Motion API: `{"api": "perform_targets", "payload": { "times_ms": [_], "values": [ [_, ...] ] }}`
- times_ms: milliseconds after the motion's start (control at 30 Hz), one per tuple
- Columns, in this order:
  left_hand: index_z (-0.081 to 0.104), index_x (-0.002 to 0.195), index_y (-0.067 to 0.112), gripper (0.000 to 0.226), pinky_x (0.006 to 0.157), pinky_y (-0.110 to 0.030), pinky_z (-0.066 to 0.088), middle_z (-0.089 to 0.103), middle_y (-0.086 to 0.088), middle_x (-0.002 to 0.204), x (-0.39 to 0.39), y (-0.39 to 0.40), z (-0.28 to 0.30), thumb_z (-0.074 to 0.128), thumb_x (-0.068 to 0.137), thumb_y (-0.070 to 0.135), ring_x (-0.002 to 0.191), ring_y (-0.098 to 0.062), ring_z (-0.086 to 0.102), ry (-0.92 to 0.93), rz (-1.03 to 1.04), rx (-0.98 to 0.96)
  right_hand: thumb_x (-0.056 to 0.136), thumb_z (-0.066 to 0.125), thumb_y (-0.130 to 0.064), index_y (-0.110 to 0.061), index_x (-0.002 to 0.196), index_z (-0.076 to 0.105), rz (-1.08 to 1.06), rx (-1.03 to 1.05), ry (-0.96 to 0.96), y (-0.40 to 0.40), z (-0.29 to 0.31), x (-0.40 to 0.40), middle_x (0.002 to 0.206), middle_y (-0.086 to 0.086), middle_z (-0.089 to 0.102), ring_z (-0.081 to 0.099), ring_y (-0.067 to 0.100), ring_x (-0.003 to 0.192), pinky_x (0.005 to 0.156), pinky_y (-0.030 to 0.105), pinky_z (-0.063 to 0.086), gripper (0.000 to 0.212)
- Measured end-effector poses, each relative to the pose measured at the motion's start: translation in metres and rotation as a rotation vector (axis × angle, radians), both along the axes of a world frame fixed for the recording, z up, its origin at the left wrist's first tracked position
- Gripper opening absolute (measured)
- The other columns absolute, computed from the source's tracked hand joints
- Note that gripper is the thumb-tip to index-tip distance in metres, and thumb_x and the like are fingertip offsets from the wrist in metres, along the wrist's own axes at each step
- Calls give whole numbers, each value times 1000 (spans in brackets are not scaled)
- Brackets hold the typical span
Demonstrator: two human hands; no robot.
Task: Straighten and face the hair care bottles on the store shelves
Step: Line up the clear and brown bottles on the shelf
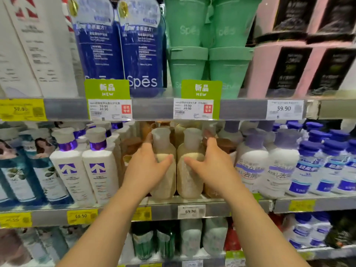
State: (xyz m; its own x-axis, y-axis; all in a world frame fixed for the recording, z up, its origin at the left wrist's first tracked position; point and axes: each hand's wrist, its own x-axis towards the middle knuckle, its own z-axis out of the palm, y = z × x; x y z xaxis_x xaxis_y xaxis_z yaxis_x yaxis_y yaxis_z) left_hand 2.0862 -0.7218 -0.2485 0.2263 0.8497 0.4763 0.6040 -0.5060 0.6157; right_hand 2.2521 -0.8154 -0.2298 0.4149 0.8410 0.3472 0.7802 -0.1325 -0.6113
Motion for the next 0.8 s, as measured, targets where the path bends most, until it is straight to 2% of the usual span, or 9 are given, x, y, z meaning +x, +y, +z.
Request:
{"api": "perform_targets", "payload": {
  "times_ms": [67, 167, 300, 367, 433, 500, 567, 667, 800],
  "values": [
    [22, 151, 27, 94, 82, -38, 53, 71, -1, 101, 3, 1, 2, 61, 74, 62, 97, -20, 66, 46, 23, -26, 84, 68, -50, -16, 142, 34, 28, -42, 5, 6, 2, 1, 128, 10, 64, 60, 31, 117, 77, 32, 39, 75],
    [24, 149, 24, 98, 85, -39, 53, 73, -7, 97, 5, 3, 4, 60, 68, 65, 100, -23, 67, 111, 62, -54, 85, 70, -44, -7, 134, 41, 55, -46, -5, 13, 2, 1, 121, 16, 65, 61, 34, 114, 77, 33, 40, 68],
    [35, 143, 12, 100, 61, -27, 45, 69, -3, 93, 7, 4, 9, 69, 64, 62, 85, -23, 66, 204, 95, -20, 84, 71, -46, -8, 133, 45, 59, -16, -20, 14, 0, 6, 122, 15, 66, 62, 33, 114, 76, 31, 40, 67],
    [44, 134, 11, 91, 52, -25, 40, 60, 6, 79, 6, 4, 13, 70, 63, 61, 72, -17, 60, 226, 92, -23, 85, 71, -48, -15, 144, 41, 58, 44, -9, 7, -2, 9, 126, 9, 65, 60, 29, 116, 83, 32, 44, 74],
    [52, 117, 14, 79, 52, -27, 39, 53, 9, 76, 4, 3, 14, 66, 59, 67, 69, -15, 54, 273, 122, -5, 86, 69, -46, -22, 140, 50, 28, 150, -32, -2, -4, 13, 122, 0, 65, 62, 23, 109, 90, 35, 48, 61],
    [54, 99, 19, 73, 52, -28, 37, 51, 8, 78, 1, -1, 11, 58, 53, 75, 69, -17, 53, 310, 152, 34, 87, 70, -39, -25, 128, 61, -29, 294, -60, -10, -6, 20, 108, -9, 59, 64, 20, 99, 84, 30, 45, 45],
    [44, 91, 26, 71, 55, -30, 38, 42, 11, 80, -3, -7, 6, 53, 49, 83, 71, -17, 50, 327, 156, 68, 85, 73, -32, -25, 123, 65, -108, 360, -56, -15, -5, 31, 105, -7, 57, 63, 22, 96, 78, 27, 40, 40],
    [37, 91, 32, 71, 58, -31, 38, 34, 16, 81, -9, -14, 1, 51, 48, 86, 74, -15, 47, 293, 130, 90, 82, 76, -40, -29, 133, 57, -174, 183, -73, -16, 0, 48, 120, 3, 60, 63, 25, 103, 80, 33, 47, 56],
    [42, 103, 32, 77, 67, -36, 52, 56, 14, 94, -15, -18, -1, 56, 48, 84, 86, -16, 58, 190, 67, 65, 76, 76, -55, -30, 147, 43, -185, -82, -158, -7, 4, 56, 128, 9, 62, 61, 32, 114, 89, 44, 55, 82]
  ]
}}
